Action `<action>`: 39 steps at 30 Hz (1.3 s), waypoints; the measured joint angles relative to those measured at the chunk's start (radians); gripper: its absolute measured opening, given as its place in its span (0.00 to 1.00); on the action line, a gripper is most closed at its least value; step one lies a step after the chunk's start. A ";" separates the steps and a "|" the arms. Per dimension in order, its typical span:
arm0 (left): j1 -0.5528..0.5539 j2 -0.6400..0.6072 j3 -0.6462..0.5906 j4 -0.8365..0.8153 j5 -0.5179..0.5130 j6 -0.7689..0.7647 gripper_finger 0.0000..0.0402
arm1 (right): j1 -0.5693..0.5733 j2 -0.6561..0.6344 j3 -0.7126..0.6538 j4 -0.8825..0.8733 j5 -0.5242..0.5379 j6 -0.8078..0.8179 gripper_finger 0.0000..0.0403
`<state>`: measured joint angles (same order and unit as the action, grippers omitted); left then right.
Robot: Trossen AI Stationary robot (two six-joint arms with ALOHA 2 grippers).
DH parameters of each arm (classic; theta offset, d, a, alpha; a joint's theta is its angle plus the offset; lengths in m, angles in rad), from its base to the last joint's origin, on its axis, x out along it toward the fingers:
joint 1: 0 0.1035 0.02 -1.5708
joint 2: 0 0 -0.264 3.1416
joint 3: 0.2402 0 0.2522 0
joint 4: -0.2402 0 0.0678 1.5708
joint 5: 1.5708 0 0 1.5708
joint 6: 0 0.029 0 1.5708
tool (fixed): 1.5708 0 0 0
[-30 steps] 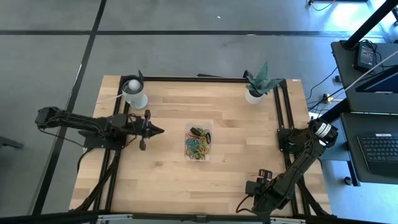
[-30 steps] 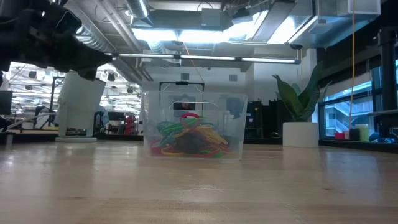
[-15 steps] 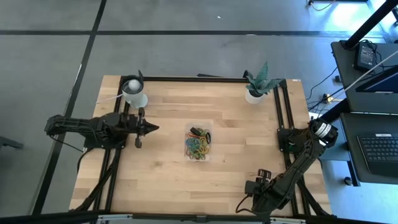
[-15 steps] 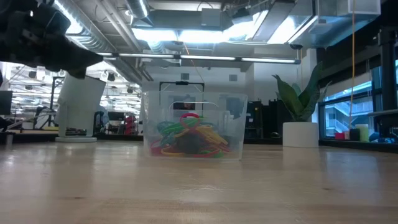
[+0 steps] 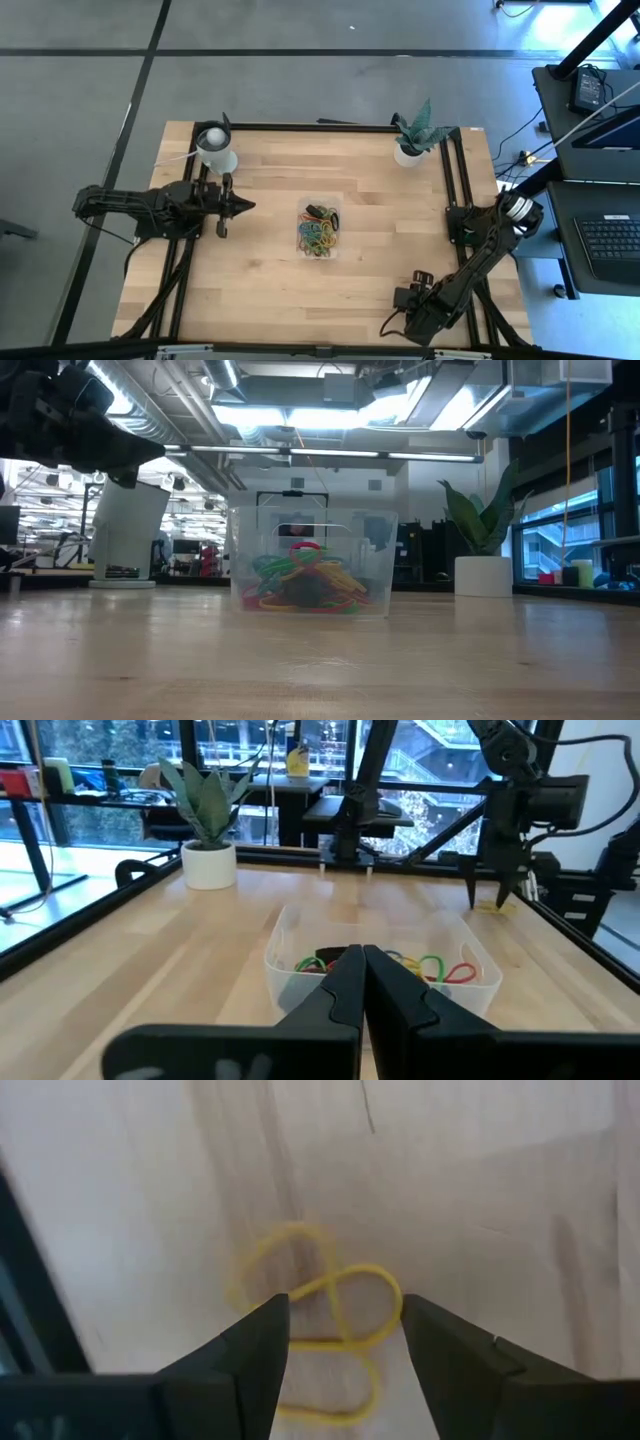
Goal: Pick and place rubber bands into bin
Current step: Put the yellow rubber band into the transparent bin
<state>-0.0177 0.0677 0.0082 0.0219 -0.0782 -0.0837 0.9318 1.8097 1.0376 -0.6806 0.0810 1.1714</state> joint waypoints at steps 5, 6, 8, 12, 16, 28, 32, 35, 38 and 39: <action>0.000 0.000 0.000 0.003 -0.006 0.000 0.00 | -0.001 -0.008 -0.053 0.037 -0.015 -0.002 0.50; 0.000 0.000 0.000 0.003 -0.006 0.000 0.00 | -0.001 -0.008 -0.059 0.045 -0.017 -0.002 0.50; 0.000 0.000 0.000 0.003 -0.007 -0.002 0.00 | 0.000 -0.010 -0.069 0.062 -0.015 -0.010 0.47; 0.000 0.000 0.000 0.002 -0.007 0.000 0.01 | -0.001 -0.009 -0.074 0.065 -0.010 -0.053 0.33; 0.000 0.000 0.000 0.002 -0.007 0.000 0.01 | -0.002 -0.008 -0.075 0.049 0.005 -0.051 0.14; 0.000 0.000 0.000 0.003 -0.007 0.000 0.01 | -0.092 -0.042 0.050 -0.183 0.072 -0.075 0.01; 0.000 0.000 0.000 0.002 -0.007 0.000 0.01 | -0.140 -0.112 0.093 -0.226 0.208 -0.087 0.00; 0.000 0.000 0.000 0.003 -0.007 0.000 0.01 | -0.199 -0.171 0.126 -0.211 0.313 -0.158 0.00; 0.000 0.000 0.000 0.008 -0.007 0.000 0.01 | -0.275 -0.216 0.158 -0.209 0.399 -0.261 0.00; 0.000 0.000 0.000 0.006 -0.007 0.000 0.01 | -0.304 -0.230 0.169 -0.199 0.416 -0.307 0.00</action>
<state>-0.0177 0.0681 0.0082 0.0277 -0.0853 -0.0839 0.6279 1.5798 1.2066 -0.8793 0.4966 0.8647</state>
